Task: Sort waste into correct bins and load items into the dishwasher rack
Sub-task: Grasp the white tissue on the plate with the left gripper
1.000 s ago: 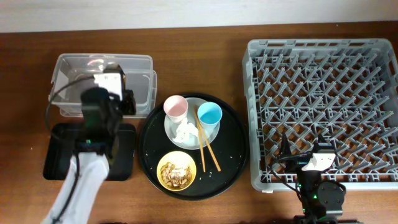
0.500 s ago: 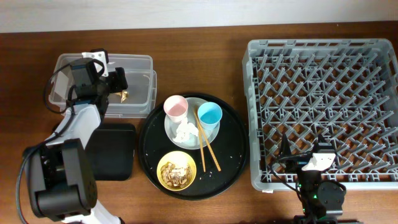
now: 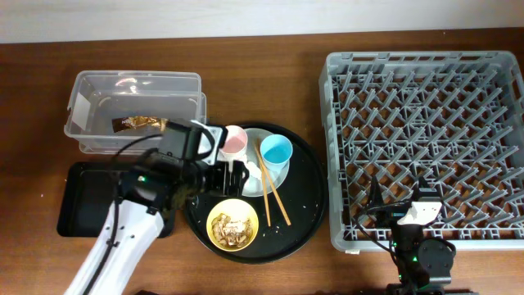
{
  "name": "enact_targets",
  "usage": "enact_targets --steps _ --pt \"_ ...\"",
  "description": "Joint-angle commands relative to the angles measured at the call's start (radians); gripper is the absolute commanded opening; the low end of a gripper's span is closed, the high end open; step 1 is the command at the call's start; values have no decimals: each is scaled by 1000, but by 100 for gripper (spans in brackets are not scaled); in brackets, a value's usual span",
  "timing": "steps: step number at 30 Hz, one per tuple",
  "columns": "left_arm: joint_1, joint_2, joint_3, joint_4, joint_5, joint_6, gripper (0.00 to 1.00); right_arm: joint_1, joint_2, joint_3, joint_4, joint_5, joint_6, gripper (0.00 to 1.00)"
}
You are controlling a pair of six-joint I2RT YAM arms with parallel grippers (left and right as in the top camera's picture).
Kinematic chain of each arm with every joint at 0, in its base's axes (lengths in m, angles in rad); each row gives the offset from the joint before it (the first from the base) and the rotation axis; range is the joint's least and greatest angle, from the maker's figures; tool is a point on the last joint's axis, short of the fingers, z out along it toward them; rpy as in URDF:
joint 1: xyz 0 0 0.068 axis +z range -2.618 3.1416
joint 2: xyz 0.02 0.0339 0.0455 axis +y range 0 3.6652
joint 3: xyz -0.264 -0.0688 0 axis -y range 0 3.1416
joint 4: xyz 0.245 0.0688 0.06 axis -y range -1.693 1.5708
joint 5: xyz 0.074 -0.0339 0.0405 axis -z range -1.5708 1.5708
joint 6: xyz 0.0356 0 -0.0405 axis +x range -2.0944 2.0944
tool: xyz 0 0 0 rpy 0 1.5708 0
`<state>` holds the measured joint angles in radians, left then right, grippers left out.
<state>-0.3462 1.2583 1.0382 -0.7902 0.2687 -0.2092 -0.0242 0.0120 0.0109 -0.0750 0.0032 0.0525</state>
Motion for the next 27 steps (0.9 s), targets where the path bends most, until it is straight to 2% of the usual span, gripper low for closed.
enact_targets --steps 1,3,6,10,15,21,22,23,24,25,26,27 --pt "-62 -11 -101 38 -56 -93 99 5 -6 -5 -5 11 8 98" --pt "-83 -8 -148 100 -58 -94 99 5 -6 -5 -5 11 8 98" --pt "-95 39 -187 191 -179 -142 99 5 -6 -5 -5 11 8 98" --pt "-101 212 -187 312 -179 -143 98 5 -6 -5 -5 11 8 98" --pt "-106 325 -187 459 -180 -143 82 5 -6 -5 -5 11 8 98" --pt "-126 420 -187 527 -180 -169 82 5 -6 -5 -5 11 8 98" --pt "-150 432 -187 547 -194 -168 76 5 -6 -5 -5 11 8 98" --pt "-161 432 -187 546 -227 -168 62 5 -6 -5 -5 11 8 98" --pt "-171 432 -187 544 -262 -168 44 5 -6 -5 -5 11 8 98" --pt "-171 432 -187 543 -270 -168 38 5 -6 -5 -5 11 8 98" --pt "-171 432 -187 543 -270 -168 19 5 -6 -5 -5 11 8 98" --pt "-171 432 -187 543 -270 -168 11 5 -6 -5 -5 11 8 98"
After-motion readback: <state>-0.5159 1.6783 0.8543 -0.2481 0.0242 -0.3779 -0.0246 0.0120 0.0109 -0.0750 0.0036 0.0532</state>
